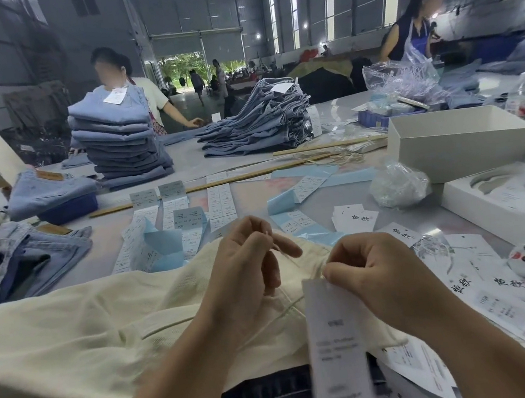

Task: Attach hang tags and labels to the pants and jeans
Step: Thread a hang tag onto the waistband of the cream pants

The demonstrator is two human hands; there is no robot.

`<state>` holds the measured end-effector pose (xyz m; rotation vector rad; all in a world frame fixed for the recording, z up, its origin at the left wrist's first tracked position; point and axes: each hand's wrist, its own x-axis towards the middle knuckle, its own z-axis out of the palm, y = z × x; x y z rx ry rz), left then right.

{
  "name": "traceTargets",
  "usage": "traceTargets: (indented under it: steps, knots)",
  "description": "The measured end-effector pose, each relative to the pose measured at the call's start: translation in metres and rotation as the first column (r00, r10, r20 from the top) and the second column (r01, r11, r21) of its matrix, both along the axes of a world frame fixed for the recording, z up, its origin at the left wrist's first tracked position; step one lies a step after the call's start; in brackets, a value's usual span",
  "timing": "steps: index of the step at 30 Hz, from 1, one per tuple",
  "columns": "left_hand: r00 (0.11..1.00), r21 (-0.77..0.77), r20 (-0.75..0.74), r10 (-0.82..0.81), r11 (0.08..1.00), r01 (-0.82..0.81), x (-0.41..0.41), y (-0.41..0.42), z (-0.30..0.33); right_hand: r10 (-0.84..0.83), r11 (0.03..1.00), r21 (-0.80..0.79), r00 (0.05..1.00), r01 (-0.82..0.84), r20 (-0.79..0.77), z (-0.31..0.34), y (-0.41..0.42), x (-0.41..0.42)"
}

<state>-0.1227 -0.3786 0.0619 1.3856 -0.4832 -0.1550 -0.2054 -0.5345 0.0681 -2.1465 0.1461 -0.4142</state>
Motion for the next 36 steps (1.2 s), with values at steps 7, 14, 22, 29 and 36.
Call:
traceTargets:
  steps: [7,14,22,29,36]
  knots:
    - [0.913,0.466,0.406,-0.033,0.867,-0.176,-0.009,-0.009,-0.008,-0.05,0.996,-0.075,0.999,0.048,-0.022,-0.002,-0.001,0.009]
    - [0.681,0.601,0.719,-0.136,0.613,-0.512,-0.015,-0.018,-0.016,0.023,0.976,0.219,0.997,-0.005,-0.078,-0.001,-0.007,0.012]
    - [0.664,0.598,0.733,-0.148,0.605,-0.526,-0.015,-0.021,-0.017,0.082,0.888,0.459,0.982,0.005,-0.169,-0.003,-0.014,0.008]
    - [0.655,0.577,0.745,-0.124,0.612,-0.541,-0.017,-0.02,-0.017,0.142,0.751,0.66,0.975,0.009,-0.174,-0.015,-0.019,0.01]
    - [0.668,0.578,0.737,-0.1,0.607,-0.546,-0.016,-0.019,-0.02,0.269,0.599,0.796,0.958,-0.081,-0.105,-0.022,-0.021,0.006]
